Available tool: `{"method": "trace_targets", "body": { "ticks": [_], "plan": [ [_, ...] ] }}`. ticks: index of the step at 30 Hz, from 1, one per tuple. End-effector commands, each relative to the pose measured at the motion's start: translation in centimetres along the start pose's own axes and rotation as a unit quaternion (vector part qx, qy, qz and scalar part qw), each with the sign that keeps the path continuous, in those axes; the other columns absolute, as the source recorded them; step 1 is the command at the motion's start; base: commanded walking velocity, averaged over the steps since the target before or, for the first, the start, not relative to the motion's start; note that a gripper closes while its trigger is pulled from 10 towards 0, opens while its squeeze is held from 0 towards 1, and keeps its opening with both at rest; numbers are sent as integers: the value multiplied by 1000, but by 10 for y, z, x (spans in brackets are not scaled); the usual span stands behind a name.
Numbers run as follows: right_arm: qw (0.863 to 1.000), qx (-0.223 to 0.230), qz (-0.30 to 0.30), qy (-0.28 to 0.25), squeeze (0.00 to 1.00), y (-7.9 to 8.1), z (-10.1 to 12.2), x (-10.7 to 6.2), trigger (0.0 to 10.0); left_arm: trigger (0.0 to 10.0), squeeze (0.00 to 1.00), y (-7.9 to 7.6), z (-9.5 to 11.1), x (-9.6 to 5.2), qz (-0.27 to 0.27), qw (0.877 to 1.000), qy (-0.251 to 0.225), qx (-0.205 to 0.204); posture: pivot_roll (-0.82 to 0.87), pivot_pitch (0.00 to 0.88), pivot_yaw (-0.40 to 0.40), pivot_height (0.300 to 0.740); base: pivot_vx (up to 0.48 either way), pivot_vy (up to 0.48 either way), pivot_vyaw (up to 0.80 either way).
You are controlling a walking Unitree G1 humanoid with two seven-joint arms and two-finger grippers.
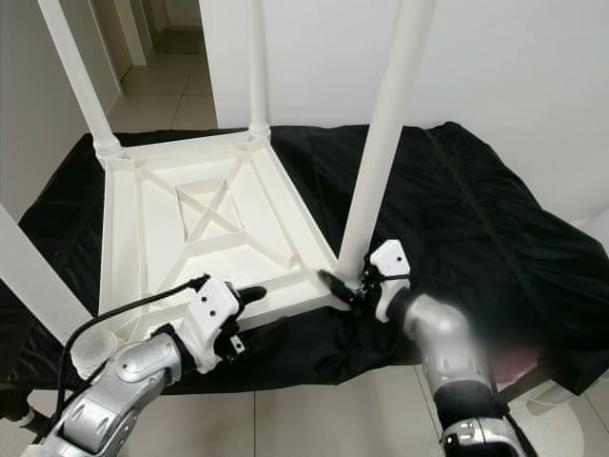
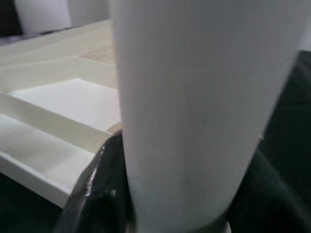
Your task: Building children table
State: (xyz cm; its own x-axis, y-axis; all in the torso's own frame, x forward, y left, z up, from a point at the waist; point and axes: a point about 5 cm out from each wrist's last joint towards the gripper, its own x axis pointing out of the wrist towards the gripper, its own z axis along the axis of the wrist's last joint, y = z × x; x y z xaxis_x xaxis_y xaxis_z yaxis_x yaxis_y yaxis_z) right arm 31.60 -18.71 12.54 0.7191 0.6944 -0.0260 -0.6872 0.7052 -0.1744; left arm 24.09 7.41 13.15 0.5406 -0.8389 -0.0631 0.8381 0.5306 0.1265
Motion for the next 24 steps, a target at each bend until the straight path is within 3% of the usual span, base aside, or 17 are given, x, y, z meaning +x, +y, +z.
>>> {"method": "trace_targets", "body": {
  "ticks": [1, 5, 6, 7, 8, 14, 24],
  "plan": [
    [1000, -17, 15, 13, 0, 1, -1, 0, 0, 10000, 0, -2, 1, -1, -34, 999, 2, -1, -15, 0, 10, 740, 0, 0, 0],
    [1000, -16, 19, 15, 0, -1, -3, -2, 0, 10000, 0, -2, 1, -1, -31, 1000, 2, -2, -13, 0, 7, 740, 0, 0, 0],
    [1000, -13, 14, 17, 0, -1, -4, -3, 3098, 10000, 0, -1, 1, -1, -28, 1000, 3, -3, -9, 0, 5, 740, 0, 0, 0],
    [1000, -7, 14, 18, 0, -2, -5, -4, 3098, 10000, 0, 0, 1, -1, -25, 1000, 3, -3, -9, 0, 5, 740, 0, 0, 0],
    [1000, -3, 12, 22, 0, -3, -7, -6, 10000, 10000, 0, 0, 1, -1, -22, 1000, 3, -4, -11, 0, 9, 740, 0, 0, 0],
    [1000, 17, 2, 19, 0, -4, -10, -9, 10000, 10000, 0, 2, 2, -1, -18, 1000, 2, -5, -13, 0, 14, 740, 0, 0, 0],
    [990, 44, -137, 1, 0, 2, -9, -4, 10000, 10000, 0, 1, 1, -1, -23, 1000, 4, -8, -21, 0, 18, 740, 0, 0, 0]
  ]
}}
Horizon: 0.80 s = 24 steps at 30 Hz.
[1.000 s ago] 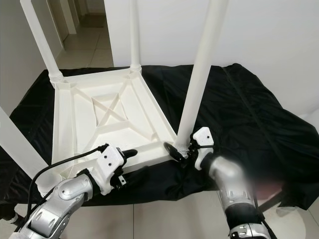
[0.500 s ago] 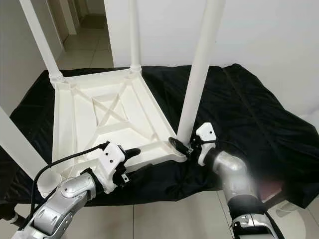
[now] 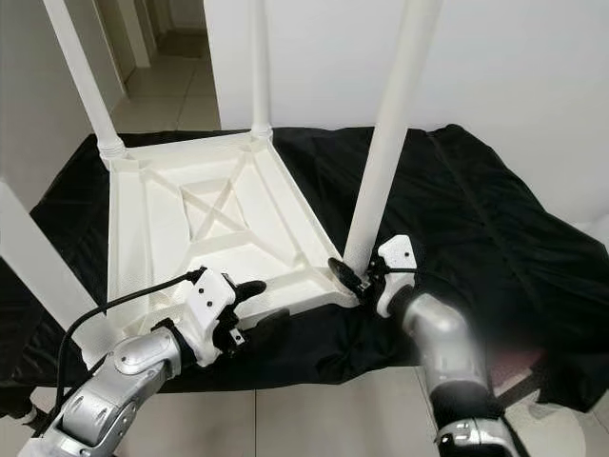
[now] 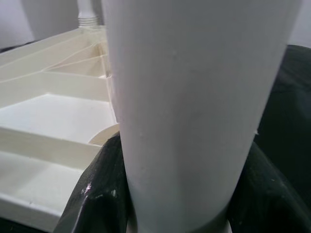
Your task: Building children table
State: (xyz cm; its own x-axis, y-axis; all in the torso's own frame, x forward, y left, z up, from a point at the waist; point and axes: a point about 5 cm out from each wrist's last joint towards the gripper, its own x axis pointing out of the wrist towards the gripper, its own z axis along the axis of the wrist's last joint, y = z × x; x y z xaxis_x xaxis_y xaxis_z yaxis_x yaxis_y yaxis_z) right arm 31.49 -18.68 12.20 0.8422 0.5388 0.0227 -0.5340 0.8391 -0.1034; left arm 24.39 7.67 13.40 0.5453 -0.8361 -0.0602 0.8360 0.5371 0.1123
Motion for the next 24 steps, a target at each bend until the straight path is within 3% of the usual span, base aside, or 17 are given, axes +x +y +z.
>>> {"method": "trace_targets", "body": {
  "ticks": [1, 5, 8, 11, 14, 21, 24],
  "plan": [
    [999, 7, -36, 11, 0, -1, -6, -4, 10000, 10000, 0, -3, -1, -1, -26, 1000, 5, -1, -21, 0, 18, 740, 0, 0, 0],
    [998, -7, -56, 21, 0, 8, -7, -2, 10000, 10000, 0, -3, -1, -1, -28, 1000, 6, -2, -23, 0, 18, 740, 0, 0, 0],
    [990, 29, -133, 23, 0, 19, -8, 2, 10000, 10000, 0, -4, -2, -2, -30, 1000, 8, -2, -20, 0, 16, 740, 0, 0, 0],
    [987, 38, -154, 21, 0, 23, -8, 3, 10000, 10000, 0, -4, -2, -2, -31, 999, 9, -2, -19, 0, 15, 740, 0, 0, 0],
    [976, 67, -206, 15, 0, 42, -10, 5, 10000, 10000, 0, -4, -2, -3, -31, 999, 10, -2, -5, 0, 10, 740, 0, 0, 0],
    [957, 104, -271, 12, 0, 63, -10, 10, 10000, 10000, 0, -5, -3, -5, -25, 1000, 11, -4, 8, 0, 1, 740, 0, 0, 0],
    [957, 110, -270, 11, 0, 71, -7, 11, 10000, 10000, 0, -6, -3, -5, -23, 1000, 10, -7, 9, 0, -1, 740, 0, 0, 0]
  ]
}}
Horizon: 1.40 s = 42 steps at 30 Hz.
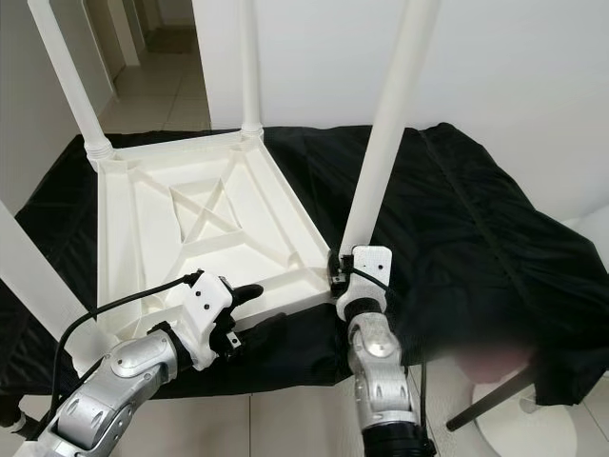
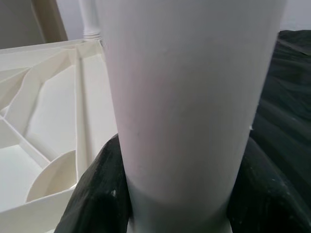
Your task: Building children table
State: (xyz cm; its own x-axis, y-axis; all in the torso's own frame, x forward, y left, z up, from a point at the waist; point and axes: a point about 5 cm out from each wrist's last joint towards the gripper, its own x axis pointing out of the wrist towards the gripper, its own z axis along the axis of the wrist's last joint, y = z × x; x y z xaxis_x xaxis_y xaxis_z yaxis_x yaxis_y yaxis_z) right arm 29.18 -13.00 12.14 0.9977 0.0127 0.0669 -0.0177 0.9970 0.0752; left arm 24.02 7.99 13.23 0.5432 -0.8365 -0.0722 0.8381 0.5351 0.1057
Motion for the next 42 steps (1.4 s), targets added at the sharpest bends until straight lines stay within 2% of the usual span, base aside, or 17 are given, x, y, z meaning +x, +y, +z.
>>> {"method": "trace_targets", "body": {
  "ticks": [1, 4, 5, 7, 8, 15, 16, 17, 18, 23, 32, 35, 36, 39, 40, 41, 42],
  "plan": [
    [999, 28, 1, 37, 0, 7, -13, -5, 10000, 10000, 0, -4, -1, -1, -21, 1000, 5, -4, 9, 0, -1, 740, 0, 0, 0],
    [999, 23, 1, 37, 0, 7, -12, -6, 10000, 10000, 0, -4, -1, -1, -21, 1000, 5, -3, 7, 0, -2, 740, 0, 0, 0],
    [999, 19, 1, 34, 482, 5, -10, -5, 10000, 10000, 0, -3, -1, -1, -21, 1000, 5, -3, 7, 0, -2, 740, 0, 0, 0],
    [999, 17, 1, 31, 482, 4, -8, -4, 10000, 10000, 0, -3, -1, 0, -20, 1000, 5, -3, 7, 0, -2, 740, 0, 0, 0],
    [1000, 15, 4, 26, 1000, 1, -6, -4, 10000, 10000, 0, -2, -1, 0, -20, 1000, 5, -2, 5, 0, -3, 740, 0, 0, 0],
    [997, -7, 71, 8, 980, -9, 0, -4, 10000, 10000, 0, -2, -1, 1, -19, 1000, 4, 0, 1, 0, 3, 740, 0, 0, 0],
    [996, -12, 93, 7, 90, -12, 1, -3, 10000, 10000, 0, -1, -1, 1, -19, 1000, 4, 1, -4, 0, 6, 740, 0, 0, 0],
    [996, -12, 93, 7, 90, -12, 1, -3, 10000, 10000, 0, -1, -1, 1, -19, 1000, 4, 1, -4, 0, 6, 740, 0, 0, 0],
    [993, -17, 116, 7, 0, -17, 3, -2, 10000, 10000, 0, 0, 0, 1, -18, 1000, 4, 2, -4, 0, 5, 740, 0, 0, 0],
    [980, -42, 195, -7, 0, -29, 14, 4, 10000, 10000, 0, 3, 2, 4, -14, 1000, -1, 4, -8, 0, 10, 740, 0, 0, 0],
    [960, -88, 264, -5, 0, -37, 18, 12, 10000, 10000, 0, 4, 3, 6, -12, 1000, -4, 4, -17, 0, 20, 740, 0, 0, 0],
    [941, -108, 321, 15, 0, -44, 21, 21, 10000, 10000, 0, 5, 4, 8, -10, 1000, -7, 5, -10, 0, 18, 740, 0, 0, 0],
    [927, -116, 354, 35, 0, -49, 21, 26, 10000, 10000, 0, 7, 5, 8, -8, 1000, -8, 7, -6, 0, 17, 740, 0, 0, 0],
    [924, -117, 363, 42, 0, -51, 21, 27, 10000, 10000, 0, 7, 5, 8, -8, 1000, -8, 8, -6, 0, 17, 740, 0, 0, 0],
    [922, -128, 363, 42, 0, -52, 20, 30, 4588, 10000, 0, 8, 5, 9, -7, 1000, -8, 9, -1, 0, 17, 740, 0, 0, 0],
    [922, -128, 363, 42, 0, -52, 20, 30, 4588, 10000, 0, 8, 5, 9, -7, 1000, -8, 9, -1, 0, 17, 740, 0, 0, 0],
    [920, -138, 365, 43, 0, -54, 20, 32, 3373, 10000, 0, 8, 6, 9, -7, 1000, -9, 9, -1, 0, 17, 740, 0, 0, 0]
  ]
}}
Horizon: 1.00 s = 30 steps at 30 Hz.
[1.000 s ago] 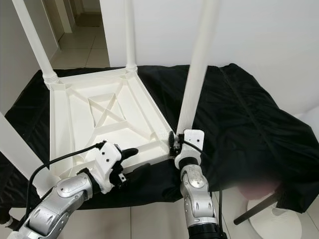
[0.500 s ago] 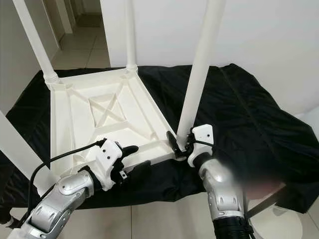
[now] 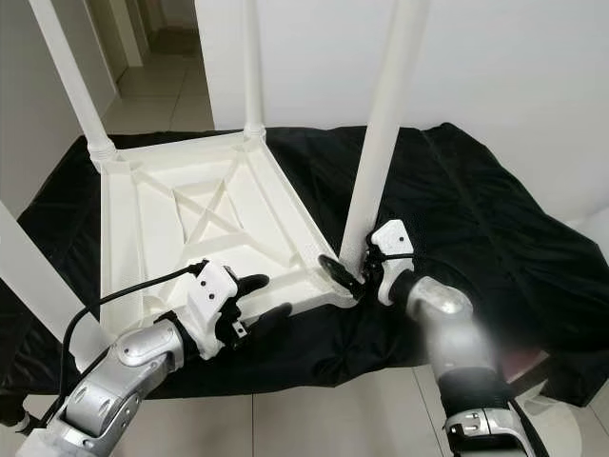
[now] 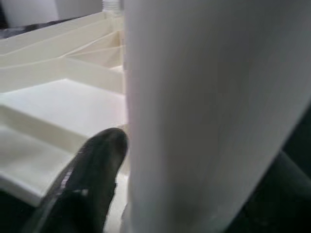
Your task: Building children table
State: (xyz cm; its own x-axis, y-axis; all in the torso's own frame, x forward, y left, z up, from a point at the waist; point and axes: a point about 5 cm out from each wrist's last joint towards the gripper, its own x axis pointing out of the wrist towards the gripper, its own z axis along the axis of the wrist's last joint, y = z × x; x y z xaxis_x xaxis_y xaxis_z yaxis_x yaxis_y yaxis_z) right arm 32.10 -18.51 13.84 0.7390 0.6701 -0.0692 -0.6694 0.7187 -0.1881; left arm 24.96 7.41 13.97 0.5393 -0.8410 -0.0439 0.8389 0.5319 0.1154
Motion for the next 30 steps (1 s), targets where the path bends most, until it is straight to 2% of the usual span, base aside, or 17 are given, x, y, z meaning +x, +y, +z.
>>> {"method": "trace_targets", "body": {
  "ticks": [1, 2, 3, 14, 15, 20, 24, 29, 30],
  "plan": [
    [1000, -20, 11, 6, 0, -4, 1, 3, 3373, 10000, 0, 2, -1, 0, -5, 1000, 5, 4, -1, 0, 17, 740, 0, 0, 0],
    [1000, -20, 11, 6, 0, -4, 1, 3, 3373, 10000, 0, 2, -1, 0, -5, 1000, 5, 4, -1, 0, 17, 740, 0, 0, 0],
    [1000, -23, 14, 9, 0, -5, 0, 3, 0, 10000, 0, 1, -1, 0, -6, 1000, 4, 3, -1, 0, 17, 740, 0, 0, 0],
    [999, -12, 36, 19, 0, -6, -8, 0, 0, 10000, 0, 0, -1, -1, -6, 1000, 4, 3, 5, 0, 18, 740, 0, 0, 0],
    [999, -8, 40, 20, 0, -5, -9, 0, 10000, 10000, 0, 0, -1, -1, -7, 1000, 4, 3, 4, 0, 18, 740, 0, 0, 0],
    [1000, -7, 16, 10, 0, -4, -11, -1, 10000, 10000, 0, 1, -2, -1, -7, 1000, 5, 3, 2, 0, 19, 740, 0, 0, 0],
    [1000, 18, -5, -4, 0, 3, -12, 0, 10000, 10000, 0, -1, -2, -1, -10, 1000, 6, 1, -3, 0, 21, 740, 0, 0, 0],
    [998, 27, -63, -4, 0, 13, -16, -1, 10000, 10000, 0, -4, -4, -3, -13, 1000, 8, -4, -9, 0, 28, 740, 0, 0, 0],
    [994, 34, -106, -14, 0, 16, -16, -2, 10000, 10000, 0, -5, -5, -4, -15, 1000, 11, -6, -11, 0, 28, 740, 0, 0, 0]
  ]
}}
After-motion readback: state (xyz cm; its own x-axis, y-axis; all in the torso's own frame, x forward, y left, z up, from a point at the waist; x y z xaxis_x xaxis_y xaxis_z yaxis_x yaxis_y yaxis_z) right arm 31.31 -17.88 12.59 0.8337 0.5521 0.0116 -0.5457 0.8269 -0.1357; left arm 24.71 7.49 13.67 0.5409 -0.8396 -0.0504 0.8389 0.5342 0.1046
